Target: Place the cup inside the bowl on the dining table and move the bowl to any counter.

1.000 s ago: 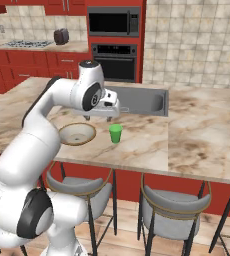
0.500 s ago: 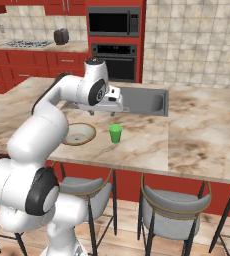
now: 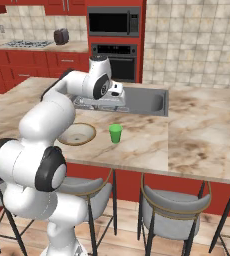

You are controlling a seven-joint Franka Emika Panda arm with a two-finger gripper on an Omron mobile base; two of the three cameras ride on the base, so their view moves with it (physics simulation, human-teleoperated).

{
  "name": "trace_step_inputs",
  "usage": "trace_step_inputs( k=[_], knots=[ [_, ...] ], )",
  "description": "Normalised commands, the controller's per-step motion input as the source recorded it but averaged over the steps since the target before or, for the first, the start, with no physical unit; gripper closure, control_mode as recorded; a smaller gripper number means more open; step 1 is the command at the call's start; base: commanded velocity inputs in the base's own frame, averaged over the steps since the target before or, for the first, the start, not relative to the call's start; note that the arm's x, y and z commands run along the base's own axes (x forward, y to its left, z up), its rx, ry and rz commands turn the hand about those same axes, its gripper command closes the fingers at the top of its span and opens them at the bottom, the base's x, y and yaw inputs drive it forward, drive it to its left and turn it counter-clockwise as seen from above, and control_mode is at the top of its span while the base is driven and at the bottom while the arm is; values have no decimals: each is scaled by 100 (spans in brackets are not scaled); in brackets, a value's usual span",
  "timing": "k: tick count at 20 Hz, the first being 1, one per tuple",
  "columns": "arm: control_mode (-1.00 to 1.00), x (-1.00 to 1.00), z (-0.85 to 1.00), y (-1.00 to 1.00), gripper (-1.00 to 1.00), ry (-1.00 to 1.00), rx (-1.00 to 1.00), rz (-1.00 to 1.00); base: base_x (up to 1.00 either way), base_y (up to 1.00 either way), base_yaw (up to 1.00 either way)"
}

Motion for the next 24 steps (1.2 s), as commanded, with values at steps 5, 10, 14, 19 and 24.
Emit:
trace_step_inputs(
  k=[5,10,14,19,24],
  knots=[
    [-100,34,-3,0,-100,0,0,0,0,0,0],
    [-100,18,-7,0,-100,0,0,0,0,0,0],
    [-100,22,-11,0,-100,0,0,0,0,0,0],
    [-100,31,-13,-2,-100,0,0,0,0,0,0],
    [-100,40,-12,-7,-100,0,0,0,0,0,0]
  ],
)
